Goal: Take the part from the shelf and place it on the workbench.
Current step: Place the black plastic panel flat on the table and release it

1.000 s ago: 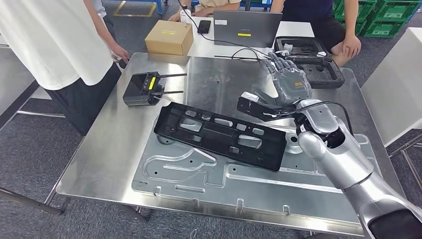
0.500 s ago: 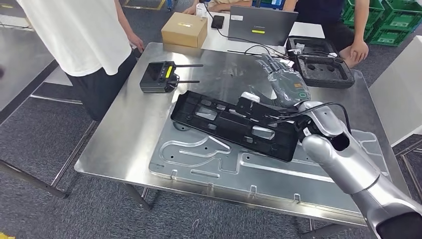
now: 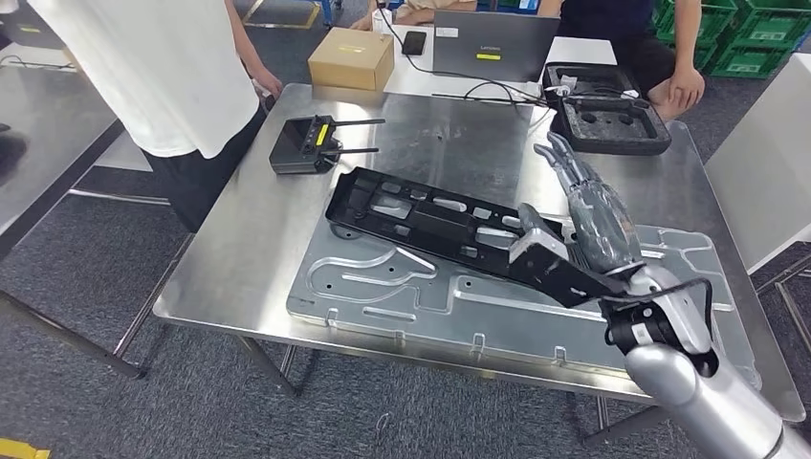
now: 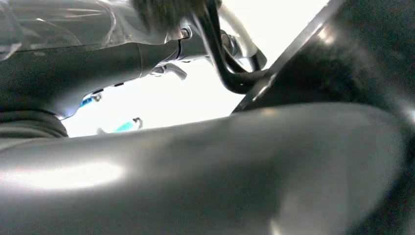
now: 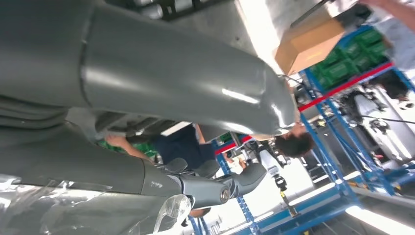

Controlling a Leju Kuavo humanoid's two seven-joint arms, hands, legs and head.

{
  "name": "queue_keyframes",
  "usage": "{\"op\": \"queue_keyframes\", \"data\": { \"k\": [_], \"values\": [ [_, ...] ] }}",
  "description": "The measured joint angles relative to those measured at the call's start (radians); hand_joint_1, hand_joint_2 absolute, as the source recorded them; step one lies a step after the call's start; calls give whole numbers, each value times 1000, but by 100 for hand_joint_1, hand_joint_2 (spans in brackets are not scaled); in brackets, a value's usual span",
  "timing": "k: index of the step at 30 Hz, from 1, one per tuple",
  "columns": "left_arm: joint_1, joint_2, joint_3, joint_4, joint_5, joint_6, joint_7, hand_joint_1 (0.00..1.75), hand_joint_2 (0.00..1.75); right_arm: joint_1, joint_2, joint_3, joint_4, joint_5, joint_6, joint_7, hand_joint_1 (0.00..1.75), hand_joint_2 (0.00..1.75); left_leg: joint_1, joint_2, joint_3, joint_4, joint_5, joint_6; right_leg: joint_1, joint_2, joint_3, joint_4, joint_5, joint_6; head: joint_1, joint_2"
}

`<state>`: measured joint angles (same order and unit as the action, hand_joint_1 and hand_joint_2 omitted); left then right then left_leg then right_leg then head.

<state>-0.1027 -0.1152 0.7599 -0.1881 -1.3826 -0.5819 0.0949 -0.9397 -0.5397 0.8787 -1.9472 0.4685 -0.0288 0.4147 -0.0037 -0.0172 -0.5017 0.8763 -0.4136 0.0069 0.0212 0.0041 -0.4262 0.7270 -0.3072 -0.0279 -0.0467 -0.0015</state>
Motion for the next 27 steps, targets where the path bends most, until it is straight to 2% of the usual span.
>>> {"op": "queue_keyframes", "data": {
  "k": [1, 2, 3, 4, 5, 6, 7, 8, 9, 10, 11, 13, 18, 19, 20, 21, 22, 23, 24, 25, 27],
  "values": [
    [-1, 1, 1, 0, 4, -6, -2, 0, 0, 43, -9, -19, -26, 16, -8, -7, 0, 0, -1, 0, -31, 89, -59, -4, -1, 0, -7, -8, 3, -2, 0, 0],
    [-2, 2, 3, 0, 7, -17, -4, 0, 0, 89, -18, -38, -49, 30, -16, -14, 0, 0, 0, 0, -56, 179, -106, -7, -1, -2, -16, -10, 9, -1, 0, 0],
    [-2, 4, 5, 0, 10, -29, -6, 0, 0, 134, -26, -56, -69, 43, -26, -20, 0, 0, 0, 0, -66, 247, -128, -10, -2, -5, -24, -10, 16, 0, 0, 0],
    [-3, 6, 6, 0, 11, -39, -6, 0, 0, 176, -34, -73, -89, 52, -36, -26, 0, 0, 0, 1, -58, 279, -123, -11, -2, -7, -32, -10, 24, 3, 0, 0],
    [-4, 7, 7, 0, 12, -45, -4, 0, 0, 215, -42, -89, -107, 59, -44, -32, 0, 0, 0, 0, -32, 270, -95, -12, -3, -8, -41, -10, 33, 5, 0, 0],
    [-4, 8, 7, 0, 12, -44, -1, 0, 0, 252, -49, -107, -126, 66, -53, -38, 0, 0, 1, 0, 9, 220, -58, -12, -4, -9, -50, -9, 42, 9, 0, 0],
    [-3, 8, 8, 0, 12, -43, 2, 0, 0, 290, -55, -127, -143, 74, -62, -46, 0, 0, 2, -2, 65, 138, -29, -11, -4, -8, -58, -9, 51, 13, 0, 0],
    [-1, 8, 8, 0, 13, -44, 7, 0, 0, 335, -60, -149, -159, 83, -75, -56, 0, 0, 3, -5, 135, 35, -9, -12, -4, -8, -64, -8, 59, 18, 0, 0],
    [2, 9, 8, 0, 13, -44, 11, 0, 0, 384, -64, -173, -174, 93, -91, -69, 0, 0, 4, -9, 192, -57, -2, -10, -1, -8, -69, -6, 70, 21, -1, 0],
    [4, 9, 8, 0, 14, -45, 14, 0, 0, 435, -66, -198, -186, 102, -107, -83, 0, 0, 5, -12, 228, -121, 0, -9, 2, -8, -75, -5, 84, 24, 0, 0],
    [6, 9, 9, 0, 15, -45, 16, 0, 0, 484, -68, -220, -195, 109, -123, -96, 0, 0, 4, -14, 239, -151, 6, -7, 6, -8, -84, -4, 100, 26, 0, 0],
    [7, 8, 11, 0, 18, -45, 18, 0, 0, 547, -71, -248, -205, 115, -143, -113, 0, 0, 6, -14, 211, -143, 16, -4, 11, -6, -103, -4, 127, 28, 0, 0],
    [7, 5, 13, 0, 20, -45, 18, 0, 0, 582, -74, -262, -208, 117, -154, -120, 0, 0, 16, -13, 194, -141, 21, -4, 11, -3, -117, -1, 130, 30, -1, 0],
    [6, 5, 15, 0, 21, -45, 18, 0, 0, 601, -75, -270, -209, 116, -161, -123, 0, 0, 20, -13, 189, -144, 21, -4, 10, 1, -127, 8, 117, 33, -2, 0],
    [5, 5, 18, 0, 23, -45, 19, 0, 0, 636, -76, -284, -210, 113, -176, -130, 0, 0, 24, -13, 177, -146, 25, 2, 7, 3, -148, 48, 73, 41, -1, 0],
    [5, 6, 22, 0, 27, -44, 21, 0, 0, 709, -74, -308, -205, 108, -211, -143, 0, 0, 25, -12, 153, -145, 38, 11, 1, 5, -181, 169, 1, 52, 0, 0],
    [4, 7, 26, 0, 30, -44, 22, 0, 0, 780, -72, -331, -198, 101, -248, -154, 0, 0, 22, -11, 126, -142, 53, 22, -4, 4, -202, 285, -57, 62, 2, 0],
    [4, 8, 31, 0, 33, -44, 23, 0, 0, 850, -68, -353, -188, 90, -283, -164, 0, 0, 18, -8, 100, -138, 70, 31, -9, 3, -207, 381, -98, 67, 4, 0],
    [4, 8, 34, 0, 34, -44, 24, 0, 0, 908, -64, -370, -175, 77, -316, -171, 0, 0, 12, -6, 80, -135, 86, 35, -11, 2, -182, 423, -104, 65, 3, 0],
    [4, 8, 37, 0, 34, -44, 24, 0, 0, 930, -61, -376, -163, 60, -331, -171, 0, 0, 10, -4, 72, -134, 94, 36, -7, 1, -123, 351, -81, 53, 3, 0],
    [3, 6, 43, 0, 35, -44, 24, 0, 0, 967, -55, -385, -134, 11, -366, -179, 0, 0, 5, -2, 65, -135, 110, 34, 8, -3, 27, 146, -76, 29, 3, 0]
  ]
}}
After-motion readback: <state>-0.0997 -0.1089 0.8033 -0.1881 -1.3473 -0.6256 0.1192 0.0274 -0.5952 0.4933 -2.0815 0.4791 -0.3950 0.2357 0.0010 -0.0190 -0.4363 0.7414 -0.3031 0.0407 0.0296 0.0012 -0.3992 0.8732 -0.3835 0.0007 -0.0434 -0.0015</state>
